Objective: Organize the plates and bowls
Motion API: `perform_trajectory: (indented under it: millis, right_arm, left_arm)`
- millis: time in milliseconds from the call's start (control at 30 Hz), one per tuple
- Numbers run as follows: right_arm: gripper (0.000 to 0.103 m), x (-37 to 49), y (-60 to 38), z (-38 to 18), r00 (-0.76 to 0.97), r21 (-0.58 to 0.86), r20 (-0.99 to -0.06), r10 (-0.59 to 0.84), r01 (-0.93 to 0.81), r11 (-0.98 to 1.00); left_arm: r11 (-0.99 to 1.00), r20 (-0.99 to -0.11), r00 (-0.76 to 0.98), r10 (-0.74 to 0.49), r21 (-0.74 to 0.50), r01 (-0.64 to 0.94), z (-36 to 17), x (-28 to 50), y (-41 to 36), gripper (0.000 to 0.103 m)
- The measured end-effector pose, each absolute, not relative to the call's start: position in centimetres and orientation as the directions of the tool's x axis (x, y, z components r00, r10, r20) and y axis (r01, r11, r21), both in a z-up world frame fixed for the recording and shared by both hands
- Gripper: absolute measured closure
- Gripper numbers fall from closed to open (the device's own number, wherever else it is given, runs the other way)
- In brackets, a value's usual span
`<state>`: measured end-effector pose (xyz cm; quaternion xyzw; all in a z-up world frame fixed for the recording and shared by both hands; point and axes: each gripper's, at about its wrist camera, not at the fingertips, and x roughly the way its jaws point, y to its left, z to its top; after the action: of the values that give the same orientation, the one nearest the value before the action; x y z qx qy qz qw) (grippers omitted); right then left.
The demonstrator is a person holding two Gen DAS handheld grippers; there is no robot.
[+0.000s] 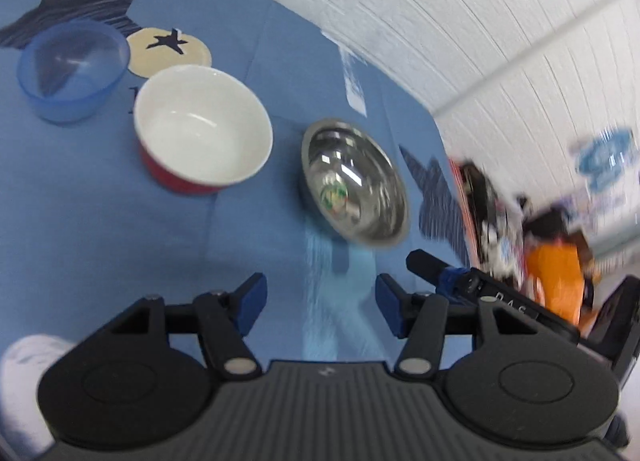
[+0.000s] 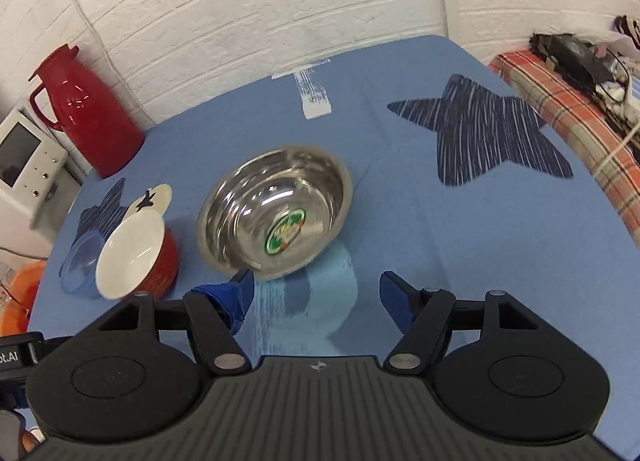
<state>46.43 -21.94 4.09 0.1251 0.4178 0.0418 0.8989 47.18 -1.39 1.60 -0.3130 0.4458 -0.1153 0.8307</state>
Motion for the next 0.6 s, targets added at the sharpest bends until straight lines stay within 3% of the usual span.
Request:
perform_trajectory:
  millis: [200,467,533,567,600]
  right_arm:
    - [0.047,53.5,-21.3,2.3,0.638,0.078,-0.764,0.094,-0.053,0.996]
    - [0.048,57.4,-21.2,-0.6,0.587,0.081,-0.8,0.122,-0.095,0.992]
    - [0.054,57.3,-21.8,-0.9,0.607,0.157,-0.772,0.191,-0.109,0.982]
    - [0.059,57.3,-21.9,-1.0,0.608,0.175,-0.766,0.209,-0.115,0.978]
    - [0.072,57.0,-21.9,-1.0,0.615,0.17,-0.76,0.209,-0.121,0.978]
  left_arm:
    - [0.749,-0.691,0.597,-0.408,-0.627,-0.213,-0.6,51.2,-3.7,0.046]
    - [0.775,-0.72,0.609,-0.331,-0.576,-0.26,-2.6,54.2,-5.4,0.046]
    - [0.799,-0.726,0.61,-0.317,-0.551,-0.241,-2.6,54.8,-5.5,0.06]
    - [0.809,-0.736,0.598,-0.317,-0.539,-0.234,-2.7,55.1,-5.6,0.076]
    - [0.816,-0.739,0.589,-0.326,-0.535,-0.219,-2.8,55.2,-5.7,0.09]
